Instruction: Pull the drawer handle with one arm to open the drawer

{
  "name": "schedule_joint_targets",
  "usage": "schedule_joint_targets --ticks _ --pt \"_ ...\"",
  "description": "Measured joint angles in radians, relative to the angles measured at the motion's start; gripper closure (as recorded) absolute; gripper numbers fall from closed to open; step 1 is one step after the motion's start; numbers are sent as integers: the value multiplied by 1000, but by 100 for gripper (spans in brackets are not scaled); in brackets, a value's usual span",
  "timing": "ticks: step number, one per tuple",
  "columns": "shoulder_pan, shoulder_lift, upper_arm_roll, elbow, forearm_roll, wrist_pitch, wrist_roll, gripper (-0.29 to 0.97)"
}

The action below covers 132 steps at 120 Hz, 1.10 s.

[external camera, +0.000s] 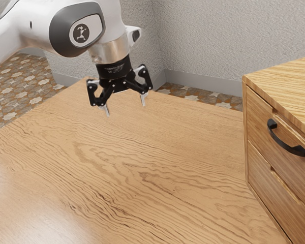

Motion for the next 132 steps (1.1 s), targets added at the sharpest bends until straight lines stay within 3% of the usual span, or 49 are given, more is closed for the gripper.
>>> schedule_joint_targets --ticks 24,39,55,66,74,90,99,121,132 --pt "2 0 1 0 -5 -1 -134 0" --pt "84 0 5 1 -78 -1 -172 0" --pt "108 2 1 62 -108 -8 -211 0" --pt "66 -44 -17 211 -89 2 -232 0" --pt "16 -37 -31 223 -96 60 -244 0" --pt "-48 -13 -37 164 -146 247 -262 0" --pt "-82 -10 -37 159 -215 322 -269 0" --pt "-86 -49 -39 109 -369 423 -275 0" --pt "-144 -94 -35 30 -407 457 -277 5"
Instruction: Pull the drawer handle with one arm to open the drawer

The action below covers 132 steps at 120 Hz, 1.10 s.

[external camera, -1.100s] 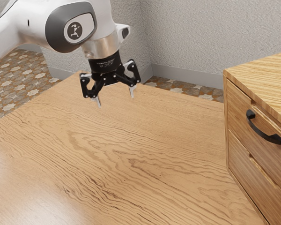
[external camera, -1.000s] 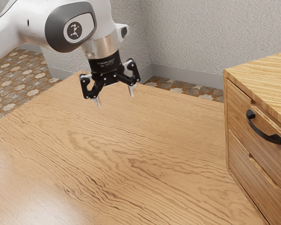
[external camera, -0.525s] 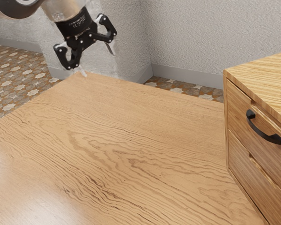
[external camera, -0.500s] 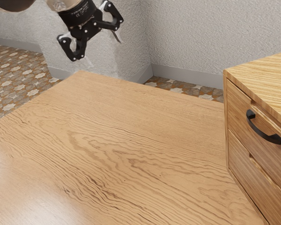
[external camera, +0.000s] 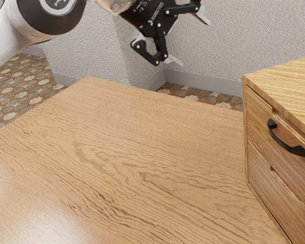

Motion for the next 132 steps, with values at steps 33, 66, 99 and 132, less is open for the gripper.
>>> schedule_joint_targets --ticks 33,66,99,132 --pt "-163 -43 1 -153 -28 68 -3 17" --pt "-322 -15 49 -205 -34 132 -5 25" --pt "-352 -96 387 -271 -34 157 -6 28" --pt "-611 -98 623 -286 -31 163 -5 30"
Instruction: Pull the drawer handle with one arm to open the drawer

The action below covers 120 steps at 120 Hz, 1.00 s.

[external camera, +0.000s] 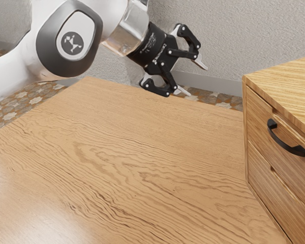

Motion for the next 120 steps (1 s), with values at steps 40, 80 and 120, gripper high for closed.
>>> schedule_joint_targets --ticks 40,80,120 --pt "-104 9 3 -34 0 2 0 40" --pt "-92 31 3 -37 0 11 -1 44" --pt "-190 99 1 13 -1 24 0 46"
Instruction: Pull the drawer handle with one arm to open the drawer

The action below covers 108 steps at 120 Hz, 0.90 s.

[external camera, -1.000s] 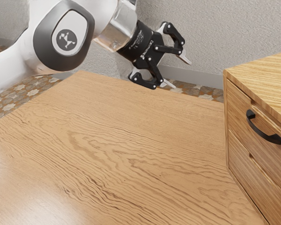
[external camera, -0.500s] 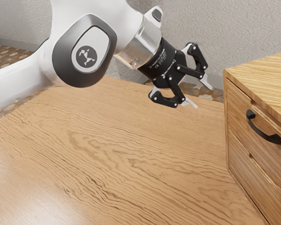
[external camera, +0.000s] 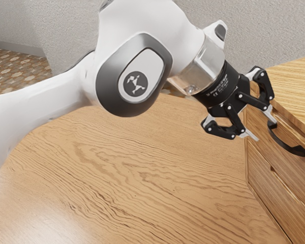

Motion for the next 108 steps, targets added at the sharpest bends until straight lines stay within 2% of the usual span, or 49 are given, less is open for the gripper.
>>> schedule_joint_targets --ticks 35,108 --pt "16 32 -4 7 -4 6 0 50" --pt "-20 48 -1 14 -11 20 -1 58"
